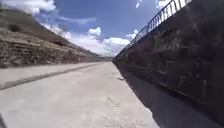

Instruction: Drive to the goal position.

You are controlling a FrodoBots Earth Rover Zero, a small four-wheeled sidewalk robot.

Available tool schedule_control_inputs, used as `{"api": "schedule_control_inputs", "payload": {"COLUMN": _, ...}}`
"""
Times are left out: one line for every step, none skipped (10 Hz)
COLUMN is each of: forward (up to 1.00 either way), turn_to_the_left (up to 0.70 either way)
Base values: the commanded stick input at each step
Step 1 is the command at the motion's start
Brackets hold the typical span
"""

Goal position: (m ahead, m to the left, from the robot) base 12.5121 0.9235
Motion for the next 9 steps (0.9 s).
{"api": "schedule_control_inputs", "payload": {"forward": 1.00, "turn_to_the_left": 0.00}}
{"api": "schedule_control_inputs", "payload": {"forward": 1.00, "turn_to_the_left": 0.00}}
{"api": "schedule_control_inputs", "payload": {"forward": 1.00, "turn_to_the_left": 0.00}}
{"api": "schedule_control_inputs", "payload": {"forward": 1.00, "turn_to_the_left": 0.00}}
{"api": "schedule_control_inputs", "payload": {"forward": 1.00, "turn_to_the_left": 0.00}}
{"api": "schedule_control_inputs", "payload": {"forward": 1.00, "turn_to_the_left": 0.00}}
{"api": "schedule_control_inputs", "payload": {"forward": 1.00, "turn_to_the_left": 0.00}}
{"api": "schedule_control_inputs", "payload": {"forward": 1.00, "turn_to_the_left": 0.00}}
{"api": "schedule_control_inputs", "payload": {"forward": 1.00, "turn_to_the_left": 0.00}}
